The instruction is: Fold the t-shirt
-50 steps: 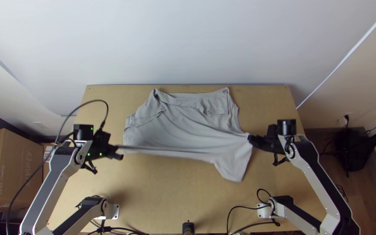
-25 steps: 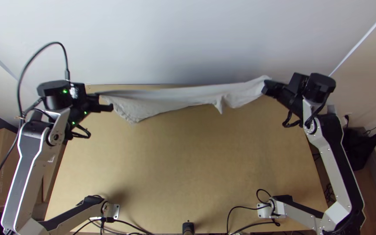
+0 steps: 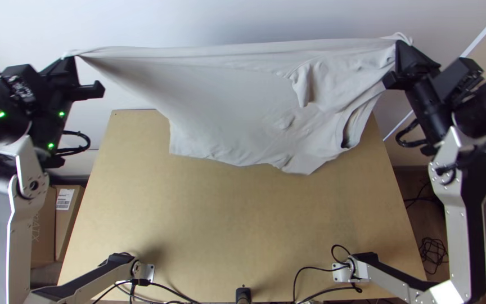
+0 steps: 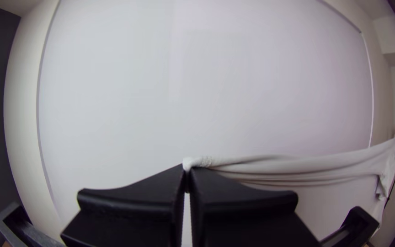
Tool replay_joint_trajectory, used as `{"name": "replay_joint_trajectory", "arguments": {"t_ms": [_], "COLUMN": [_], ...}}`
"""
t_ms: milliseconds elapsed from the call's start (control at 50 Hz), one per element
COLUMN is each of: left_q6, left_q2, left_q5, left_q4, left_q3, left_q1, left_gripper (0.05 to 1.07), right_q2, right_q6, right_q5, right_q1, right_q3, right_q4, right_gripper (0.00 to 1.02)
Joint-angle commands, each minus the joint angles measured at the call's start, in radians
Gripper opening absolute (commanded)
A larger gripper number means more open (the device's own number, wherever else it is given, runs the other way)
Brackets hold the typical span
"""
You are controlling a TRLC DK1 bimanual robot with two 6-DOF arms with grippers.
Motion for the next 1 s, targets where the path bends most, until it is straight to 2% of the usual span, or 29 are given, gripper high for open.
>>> {"name": "replay_joint_trajectory", "arguments": {"t_ms": [0, 340, 520, 700, 780, 980], "left_q6": [0.004, 0.01, -0.01, -0.036, -0.064, -0.111], "left_q2": [-0.097, -0.378, -0.464, -0.537, -0.57, -0.643], "left_q5": [-0.037, -0.034, -0.019, -0.003, 0.006, 0.02], "left_q4": [0.05, 0.072, -0.035, -0.042, -0.051, -0.057], "left_q3": [0.048, 0.032, 0.012, -0.186, -0.304, -0.686], "left_q1": [0.029, 0.032, 0.032, 0.028, 0.021, -0.023], "left_gripper": [0.08, 0.08, 0.08, 0.08, 0.08, 0.08], "right_q2": [-0.134, -0.429, -0.475, -0.481, -0.479, -0.532], "right_q6": [-0.013, -0.01, 0.007, 0.042, 0.089, 0.117], "right_q5": [0.031, 0.025, 0.02, 0.02, 0.022, 0.023], "right_q1": [0.018, 0.049, 0.046, 0.047, 0.046, 0.046], "right_q3": [0.026, 0.021, 0.026, -0.057, -0.117, -0.494], "right_q4": [0.04, -0.023, -0.101, -0.129, -0.141, -0.108], "right_gripper": [0.02, 0.02, 0.02, 0.02, 0.02, 0.02]}}
